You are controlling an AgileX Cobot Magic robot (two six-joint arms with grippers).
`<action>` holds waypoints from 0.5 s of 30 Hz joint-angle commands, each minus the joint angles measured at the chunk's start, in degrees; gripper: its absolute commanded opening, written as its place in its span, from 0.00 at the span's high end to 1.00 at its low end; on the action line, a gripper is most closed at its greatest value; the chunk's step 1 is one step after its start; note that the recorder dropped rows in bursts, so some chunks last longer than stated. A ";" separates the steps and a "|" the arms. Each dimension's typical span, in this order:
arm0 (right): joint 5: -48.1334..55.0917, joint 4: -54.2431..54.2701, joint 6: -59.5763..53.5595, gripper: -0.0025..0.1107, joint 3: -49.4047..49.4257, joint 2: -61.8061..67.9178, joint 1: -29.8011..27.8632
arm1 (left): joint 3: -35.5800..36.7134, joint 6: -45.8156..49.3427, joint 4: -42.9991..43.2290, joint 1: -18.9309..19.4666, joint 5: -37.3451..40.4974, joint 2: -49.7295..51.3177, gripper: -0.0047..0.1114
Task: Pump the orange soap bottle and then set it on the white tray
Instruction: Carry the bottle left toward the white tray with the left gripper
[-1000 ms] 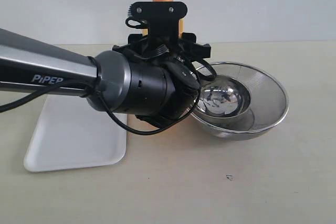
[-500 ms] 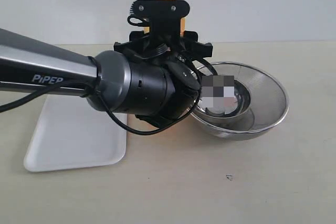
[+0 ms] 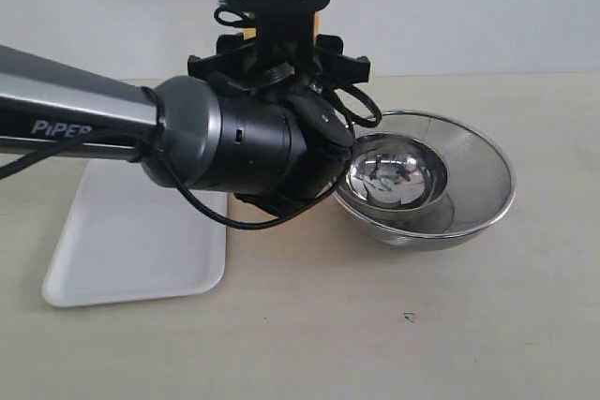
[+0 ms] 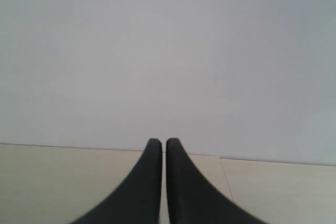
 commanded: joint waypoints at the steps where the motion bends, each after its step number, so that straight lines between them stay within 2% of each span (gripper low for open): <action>1: -0.53 -0.24 -0.05 0.98 -0.12 -0.49 -0.40 | -0.80 0.63 3.08 0.71 0.60 -4.28 0.92; 6: -0.53 -0.24 -0.11 0.98 -0.12 -0.49 -0.40 | 1.00 6.06 2.34 1.36 2.02 -7.12 0.92; 15: -0.64 -0.24 0.01 0.98 -0.12 -0.49 -0.40 | 6.53 6.61 2.58 1.87 2.18 -11.07 0.92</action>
